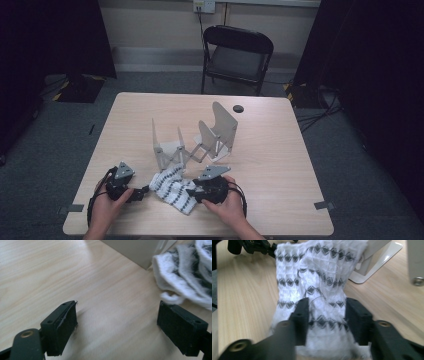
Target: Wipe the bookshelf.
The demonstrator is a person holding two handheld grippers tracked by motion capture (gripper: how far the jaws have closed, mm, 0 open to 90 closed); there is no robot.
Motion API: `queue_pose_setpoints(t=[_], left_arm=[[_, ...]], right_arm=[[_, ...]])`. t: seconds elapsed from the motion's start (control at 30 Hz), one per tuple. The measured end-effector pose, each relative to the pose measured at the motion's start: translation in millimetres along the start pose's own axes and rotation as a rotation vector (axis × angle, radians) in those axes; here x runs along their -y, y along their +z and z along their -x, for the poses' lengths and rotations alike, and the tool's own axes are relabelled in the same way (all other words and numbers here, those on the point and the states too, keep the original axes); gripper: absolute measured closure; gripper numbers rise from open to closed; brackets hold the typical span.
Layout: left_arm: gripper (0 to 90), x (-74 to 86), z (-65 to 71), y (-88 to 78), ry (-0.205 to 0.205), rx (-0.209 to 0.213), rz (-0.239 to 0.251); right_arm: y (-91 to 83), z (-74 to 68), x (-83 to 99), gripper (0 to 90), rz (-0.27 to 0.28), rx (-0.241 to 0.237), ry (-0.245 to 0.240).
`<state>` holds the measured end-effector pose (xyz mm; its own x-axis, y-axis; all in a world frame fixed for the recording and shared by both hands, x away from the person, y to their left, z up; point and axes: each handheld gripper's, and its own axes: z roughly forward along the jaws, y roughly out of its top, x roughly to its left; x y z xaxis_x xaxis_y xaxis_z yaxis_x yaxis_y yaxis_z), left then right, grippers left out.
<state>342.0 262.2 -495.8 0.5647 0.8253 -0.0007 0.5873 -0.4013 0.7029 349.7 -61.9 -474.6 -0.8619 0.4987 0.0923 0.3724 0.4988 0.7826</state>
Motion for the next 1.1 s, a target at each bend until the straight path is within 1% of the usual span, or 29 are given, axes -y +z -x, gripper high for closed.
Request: queue_pose_setpoints(t=[0.03, 0.07, 0.1, 0.17, 0.23, 0.33, 0.37, 0.4, 0.43, 0.47, 0.53, 0.57, 0.6, 0.63, 0.67, 0.7, 0.77, 0.83, 0.87, 0.9, 0.93, 0.97, 1.0, 1.03, 1.1], left_arm=[[16.8, 0.7, 0.6, -1.3, -0.005, 0.007, -0.004], [17.3, 1.0, 0.1, -2.8, 0.003, 0.007, -0.011], [17.6, 1.4, 0.9, -5.0, -0.003, 0.014, -0.009], [17.9, 0.6, 2.5, -9.2, 0.000, 0.022, 0.007], [17.9, -1.3, 5.3, -12.7, 0.003, 0.033, 0.025], [17.7, -5.6, 10.1, -17.3, 0.015, 0.045, 0.051], [17.8, -8.6, 12.3, -19.5, 0.031, 0.050, 0.068], [17.7, -9.5, 13.6, -19.8, 0.031, 0.056, 0.076], [17.7, -12.5, 16.9, -21.3, 0.047, 0.066, 0.096], [17.7, -14.1, 18.3, -21.7, 0.057, 0.071, 0.105], [17.5, -17.8, 23.7, -21.5, 0.068, 0.091, 0.119], [16.8, -19.2, 26.7, -19.9, 0.071, 0.108, 0.123], [16.5, -20.4, 29.0, -18.1, 0.089, 0.117, 0.118], [17.9, -21.2, 31.8, -15.8, 0.095, 0.113, 0.116], [19.8, -22.2, 33.5, -13.9, 0.111, 0.111, 0.116], [20.9, -22.6, 35.1, -12.6, 0.111, 0.116, 0.117], [26.9, -23.8, 38.3, -9.3, 0.131, 0.128, 0.116], [29.5, -23.8, 41.2, -5.6, 0.142, 0.138, 0.109], [32.3, -23.9, 41.3, -4.3, 0.153, 0.136, 0.103], [35.4, -23.9, 41.4, -2.8, 0.155, 0.138, 0.092], [39.4, -24.0, 41.6, -1.4, 0.151, 0.143, 0.088], [40.5, -24.3, 42.2, 0.0, 0.140, 0.146, 0.086], [43.0, -24.9, 41.9, 0.5, 0.153, 0.148, 0.082], [45.2, -25.1, 42.9, 1.5, 0.157, 0.142, 0.078], [47.7, -25.7, 42.7, 3.8, 0.171, 0.139, 0.064]], right_arm=[[-0.1, 1.4, 0.0, 61.2, -0.002, 0.002, 0.003], [0.8, 2.1, -0.4, 64.6, -0.004, 0.000, 0.007], [2.3, 1.9, -0.8, 66.5, -0.009, -0.003, 0.006], [9.3, 0.2, -1.2, 70.3, -0.027, 0.000, -0.007], [18.0, -2.9, -0.2, 73.4, -0.039, -0.016, -0.015], [25.0, -7.3, 1.2, 74.9, -0.032, -0.032, -0.014], [25.6, -8.4, 1.0, 74.6, -0.032, -0.036, -0.016], [25.5, -10.2, 0.8, 73.0, -0.031, -0.048, -0.016], [25.3, -10.7, 0.8, 70.3, -0.031, -0.053, -0.016], [23.1, -12.0, 0.8, 63.1, -0.031, -0.057, -0.009], [18.5, -11.8, 1.1, 55.2, -0.017, -0.064, 0.000], [14.1, -10.7, 1.1, 51.0, -0.006, -0.057, 0.005], [9.0, -8.6, 1.0, 48.1, 0.004, -0.050, 0.014], [3.4, -5.7, 1.1, 45.9, 0.020, -0.043, 0.022], [-3.0, -2.6, 1.6, 44.0, 0.030, -0.034, 0.030], [-9.3, 0.8, 2.8, 42.3, 0.036, -0.020, 0.032], [-22.2, 7.9, 7.6, 40.0, 0.039, 0.010, 0.031], [-32.9, 15.2, 14.2, 38.4, 0.035, 0.039, 0.034], [-40.1, 21.2, 20.1, 36.9, 0.030, 0.067, 0.031], [-43.8, 24.9, 23.6, 35.4, 0.019, 0.085, 0.032], [-48.1, 30.5, 28.7, 34.8, 0.009, 0.101, 0.036], [-52.1, 36.1, 34.1, 34.7, 0.007, 0.116, 0.042], [-56.5, 42.5, 40.5, 33.8, -0.008, 0.138, 0.052], [-59.1, 47.3, 45.5, 32.6, -0.017, 0.155, 0.057], [-63.4, 57.1, 55.2, 30.7, -0.028, 0.177, 0.076]])
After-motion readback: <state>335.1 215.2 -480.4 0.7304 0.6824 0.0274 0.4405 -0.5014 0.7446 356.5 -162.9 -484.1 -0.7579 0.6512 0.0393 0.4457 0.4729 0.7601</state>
